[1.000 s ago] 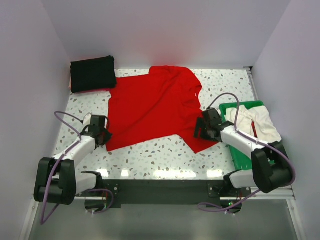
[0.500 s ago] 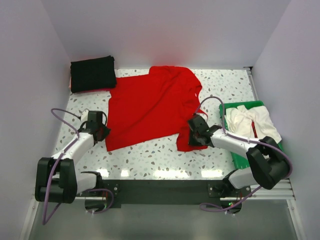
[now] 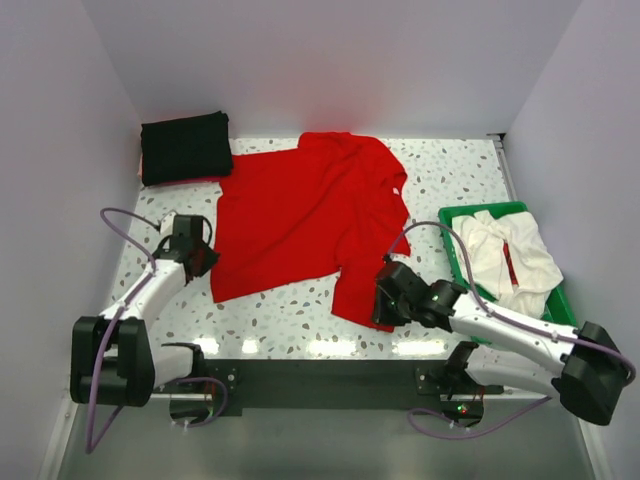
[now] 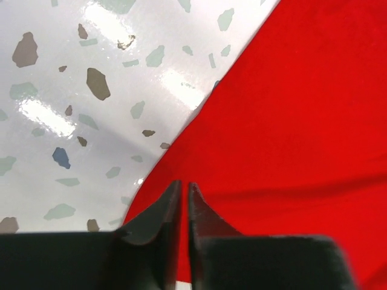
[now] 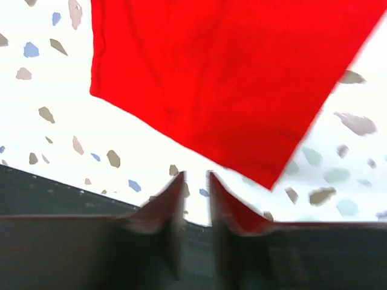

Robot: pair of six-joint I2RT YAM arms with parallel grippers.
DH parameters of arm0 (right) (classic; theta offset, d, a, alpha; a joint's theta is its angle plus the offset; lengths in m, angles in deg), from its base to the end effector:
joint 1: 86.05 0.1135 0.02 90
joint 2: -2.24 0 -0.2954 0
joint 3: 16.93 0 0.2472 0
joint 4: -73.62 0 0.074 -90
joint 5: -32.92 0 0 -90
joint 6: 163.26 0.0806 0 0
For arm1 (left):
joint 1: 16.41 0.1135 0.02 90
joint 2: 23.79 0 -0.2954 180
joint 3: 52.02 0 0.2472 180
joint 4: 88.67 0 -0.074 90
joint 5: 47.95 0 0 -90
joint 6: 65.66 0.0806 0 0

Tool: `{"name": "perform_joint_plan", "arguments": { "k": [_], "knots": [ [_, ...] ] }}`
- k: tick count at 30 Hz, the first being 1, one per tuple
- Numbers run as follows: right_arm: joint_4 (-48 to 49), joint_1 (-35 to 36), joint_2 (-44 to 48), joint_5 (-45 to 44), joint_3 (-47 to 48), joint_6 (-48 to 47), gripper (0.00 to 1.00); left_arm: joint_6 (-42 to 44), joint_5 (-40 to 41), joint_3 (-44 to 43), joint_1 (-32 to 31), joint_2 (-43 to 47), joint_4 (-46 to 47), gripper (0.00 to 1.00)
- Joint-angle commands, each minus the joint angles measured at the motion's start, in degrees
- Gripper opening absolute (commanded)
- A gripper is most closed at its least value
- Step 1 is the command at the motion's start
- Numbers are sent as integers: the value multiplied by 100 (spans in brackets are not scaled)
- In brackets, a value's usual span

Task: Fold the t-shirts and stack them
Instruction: Flatten the tshirt out

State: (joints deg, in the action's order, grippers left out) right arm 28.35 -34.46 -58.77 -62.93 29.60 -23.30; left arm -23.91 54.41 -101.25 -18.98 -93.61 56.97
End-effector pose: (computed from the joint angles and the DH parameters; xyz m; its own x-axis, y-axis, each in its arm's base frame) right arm 0.1269 0.1468 0.1769 -0.9176 0.0685 -0.3915 -0.0701 0.9417 0.3290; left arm 0.2378 0.0066 0.1788 -0.4856 -0.7077 -0.5131 -0.6628 0.6809 -0.3118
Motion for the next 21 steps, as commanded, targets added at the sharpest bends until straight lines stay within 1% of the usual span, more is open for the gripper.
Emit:
{"name": "perform_joint_plan", "arguments": {
  "k": [1, 2, 3, 4, 5, 7, 8, 9, 11, 13, 15, 18, 21],
  "knots": [
    [-839, 17, 353, -529, 527, 59, 31, 79, 47, -156, 63, 267, -262, 20],
    [-972, 9, 379, -1001, 661, -3, 37, 35, 47, -139, 63, 328, -393, 33],
    [-1034, -9, 371, -1328, 775, -134, 42, 17, 30, -69, 63, 468, -438, 38],
    [-1131, -52, 319, -1549, 994, -231, 51, -61, -31, -16, 63, 539, -499, 42],
    [-1132, -262, 275, -1655, 1092, -345, 53, -97, -84, 46, 63, 618, -569, 48],
    [-800, -648, 91, -1403, 1268, -775, 53, -228, -181, 256, 55, 829, -649, 51],
    [-632, -1138, 46, -1115, 1286, -907, 53, -255, -234, 335, 55, 899, -684, 52],
    [-500, -1360, -24, -668, 1304, -1135, 53, -351, -278, 502, 46, 1022, -693, 52],
    [-262, -1791, -261, -488, 1426, -1286, 53, -474, -392, 669, 11, 1146, -728, 52],
    [-130, -2003, -515, -374, 1541, -1462, 53, -720, -384, 907, -59, 1313, -746, 52],
    [1, -2372, -666, -251, 1550, -1576, 53, -1018, -305, 1074, -252, 1436, -833, 52],
    [239, -2917, -938, 197, 1515, -1647, 52, -1292, -33, 1153, -630, 1471, -965, 51],
    [468, -3243, -1123, 470, 1453, -1699, 52, -1477, 82, 1223, -780, 1358, -922, 52]
  ]
}}
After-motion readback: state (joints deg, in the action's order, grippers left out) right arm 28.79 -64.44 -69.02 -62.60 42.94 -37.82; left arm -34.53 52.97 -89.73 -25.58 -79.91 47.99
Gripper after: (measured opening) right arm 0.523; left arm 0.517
